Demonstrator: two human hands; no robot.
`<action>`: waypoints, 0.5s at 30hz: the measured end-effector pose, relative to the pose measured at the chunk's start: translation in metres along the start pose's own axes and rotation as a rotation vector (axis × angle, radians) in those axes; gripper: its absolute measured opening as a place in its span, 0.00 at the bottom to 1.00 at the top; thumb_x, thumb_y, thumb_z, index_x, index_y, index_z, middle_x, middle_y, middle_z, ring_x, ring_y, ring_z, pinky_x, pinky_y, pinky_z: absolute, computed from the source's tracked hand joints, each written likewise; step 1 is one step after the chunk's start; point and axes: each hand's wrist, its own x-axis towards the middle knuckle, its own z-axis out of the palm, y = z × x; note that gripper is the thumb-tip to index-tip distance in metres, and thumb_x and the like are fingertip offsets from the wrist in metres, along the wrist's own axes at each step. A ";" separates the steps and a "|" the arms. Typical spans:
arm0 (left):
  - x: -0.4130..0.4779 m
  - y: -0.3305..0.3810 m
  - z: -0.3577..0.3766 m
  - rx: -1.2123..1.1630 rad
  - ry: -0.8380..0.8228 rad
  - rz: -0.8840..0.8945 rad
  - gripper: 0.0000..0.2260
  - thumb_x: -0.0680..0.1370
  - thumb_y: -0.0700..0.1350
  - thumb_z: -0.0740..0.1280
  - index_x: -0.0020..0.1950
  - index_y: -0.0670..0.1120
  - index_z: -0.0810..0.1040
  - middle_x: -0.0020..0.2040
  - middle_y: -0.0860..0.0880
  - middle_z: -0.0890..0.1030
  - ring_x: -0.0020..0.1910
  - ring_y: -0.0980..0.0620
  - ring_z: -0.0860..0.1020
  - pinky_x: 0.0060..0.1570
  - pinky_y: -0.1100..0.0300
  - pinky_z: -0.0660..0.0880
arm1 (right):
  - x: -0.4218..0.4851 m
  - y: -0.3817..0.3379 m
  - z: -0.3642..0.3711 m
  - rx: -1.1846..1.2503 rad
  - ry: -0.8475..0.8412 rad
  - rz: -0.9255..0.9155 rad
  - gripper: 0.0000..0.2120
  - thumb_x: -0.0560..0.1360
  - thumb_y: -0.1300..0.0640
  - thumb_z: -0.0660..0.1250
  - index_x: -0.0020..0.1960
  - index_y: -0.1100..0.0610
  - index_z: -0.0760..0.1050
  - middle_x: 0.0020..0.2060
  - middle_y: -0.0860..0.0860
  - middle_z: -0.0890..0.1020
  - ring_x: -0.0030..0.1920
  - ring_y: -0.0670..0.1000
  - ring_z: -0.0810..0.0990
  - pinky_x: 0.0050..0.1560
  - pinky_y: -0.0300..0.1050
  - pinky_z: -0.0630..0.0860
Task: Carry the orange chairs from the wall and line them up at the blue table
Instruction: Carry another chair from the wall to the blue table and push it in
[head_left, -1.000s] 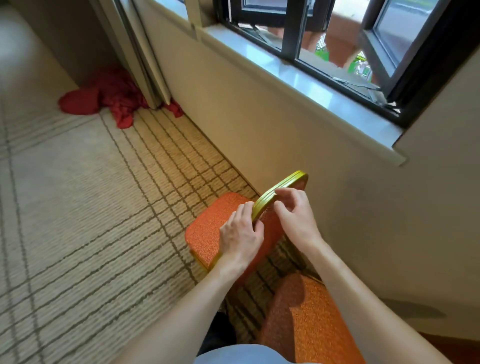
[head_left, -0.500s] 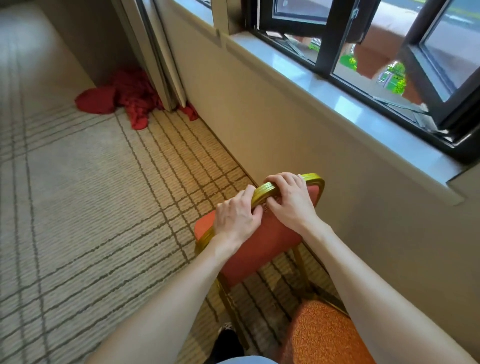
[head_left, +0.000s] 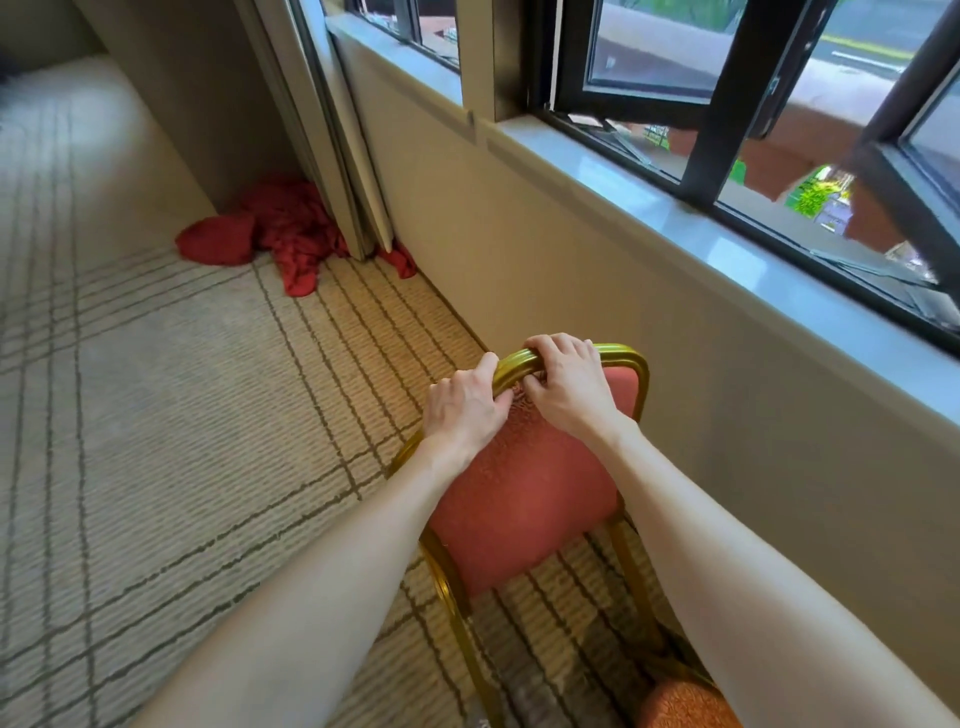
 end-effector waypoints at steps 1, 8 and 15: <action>0.008 -0.006 -0.002 0.011 -0.006 0.002 0.11 0.81 0.55 0.64 0.55 0.49 0.70 0.44 0.44 0.84 0.46 0.37 0.83 0.45 0.49 0.75 | 0.006 -0.002 0.004 -0.005 0.008 0.003 0.19 0.79 0.50 0.61 0.69 0.52 0.72 0.63 0.51 0.77 0.69 0.55 0.70 0.76 0.58 0.56; 0.041 -0.041 -0.010 0.052 -0.027 -0.040 0.09 0.79 0.53 0.63 0.43 0.51 0.69 0.35 0.49 0.77 0.41 0.38 0.82 0.41 0.52 0.71 | 0.021 -0.017 0.026 -0.035 0.093 0.027 0.18 0.79 0.44 0.60 0.66 0.50 0.72 0.55 0.51 0.77 0.57 0.57 0.74 0.67 0.54 0.64; 0.045 -0.066 -0.012 0.047 -0.008 -0.085 0.07 0.75 0.51 0.64 0.40 0.50 0.70 0.34 0.49 0.79 0.37 0.40 0.79 0.39 0.53 0.72 | 0.027 -0.038 0.043 -0.098 0.104 0.062 0.16 0.78 0.43 0.60 0.62 0.50 0.73 0.52 0.50 0.79 0.54 0.56 0.74 0.61 0.54 0.67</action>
